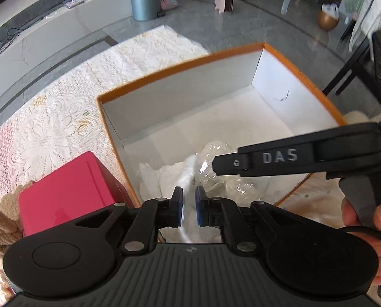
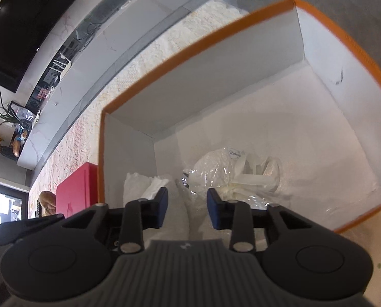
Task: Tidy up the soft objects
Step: 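Lower both items into the orange box and open both tools, then move both tools back over the remaining items on the bed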
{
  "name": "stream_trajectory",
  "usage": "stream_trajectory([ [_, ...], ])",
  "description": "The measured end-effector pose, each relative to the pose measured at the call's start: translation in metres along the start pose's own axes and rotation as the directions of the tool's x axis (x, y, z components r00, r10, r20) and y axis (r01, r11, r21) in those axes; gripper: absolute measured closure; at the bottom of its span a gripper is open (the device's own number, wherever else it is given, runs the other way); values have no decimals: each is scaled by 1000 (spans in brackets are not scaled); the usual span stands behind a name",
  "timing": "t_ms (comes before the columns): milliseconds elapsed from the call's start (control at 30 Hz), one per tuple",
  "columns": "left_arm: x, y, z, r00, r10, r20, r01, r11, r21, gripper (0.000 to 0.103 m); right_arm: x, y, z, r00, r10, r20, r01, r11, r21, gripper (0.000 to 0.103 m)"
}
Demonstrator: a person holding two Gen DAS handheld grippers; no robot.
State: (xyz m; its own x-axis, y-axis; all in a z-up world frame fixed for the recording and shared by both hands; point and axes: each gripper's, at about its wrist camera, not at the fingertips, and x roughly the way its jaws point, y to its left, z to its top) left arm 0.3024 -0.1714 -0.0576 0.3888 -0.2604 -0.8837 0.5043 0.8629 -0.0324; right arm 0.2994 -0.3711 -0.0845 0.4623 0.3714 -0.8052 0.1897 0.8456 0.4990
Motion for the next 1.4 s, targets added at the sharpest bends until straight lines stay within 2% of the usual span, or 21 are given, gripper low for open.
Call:
stream_trajectory([
  [100,-21,1,-6,998,-18,53,19,1000,-16,92,-17,13,-6,999,-10,42,13,998,-55,60],
  [167,-38,4,-12,996,-21,92,24,999,-36,92,-28,22,-13,998,-3,71,9,996,-85,55],
  [267,-66,7,-23,985,-28,169,36,999,-40,92,-48,35,-27,990,14,137,4,992,-128,52],
  [333,-84,10,-34,976,-29,216,38,998,-40,92,-59,44,-38,983,24,180,4,988,-154,44],
  [400,-103,13,-46,965,-24,261,35,999,-37,92,-69,55,-51,975,45,216,-4,982,-186,39],
  [533,-134,17,-77,934,12,357,4,999,-44,92,-84,75,-82,958,109,265,-44,970,-237,39],
  [733,-158,39,-137,888,127,442,-50,982,-181,92,-92,106,-137,932,167,323,-56,943,-327,39],
  [800,-161,50,-161,877,170,450,-71,971,-229,90,-92,115,-157,922,195,334,-64,928,-366,39],
  [867,-162,65,-185,874,225,430,-102,951,-290,88,-90,125,-176,914,214,345,-57,909,-413,39],
  [967,-160,94,-221,889,283,359,-117,900,-419,88,-80,139,-202,904,228,363,-34,882,-469,39],
  [1033,-159,111,-243,895,306,324,-115,861,-495,87,-69,147,-216,907,233,350,-37,874,-485,39],
  [1100,-155,122,-258,900,326,290,-134,840,-526,87,-54,155,-225,917,241,318,-53,864,-501,39],
  [1200,-153,132,-269,894,360,268,-168,822,-544,81,-34,167,-238,932,240,271,-61,843,-535,39],
  [1267,-153,139,-275,892,357,277,-148,810,-567,71,-22,177,-246,939,238,250,-60,827,-559,40],
  [1400,-150,153,-280,891,353,285,-136,807,-575,64,-3,191,-255,950,231,211,-56,789,-612,40],
])
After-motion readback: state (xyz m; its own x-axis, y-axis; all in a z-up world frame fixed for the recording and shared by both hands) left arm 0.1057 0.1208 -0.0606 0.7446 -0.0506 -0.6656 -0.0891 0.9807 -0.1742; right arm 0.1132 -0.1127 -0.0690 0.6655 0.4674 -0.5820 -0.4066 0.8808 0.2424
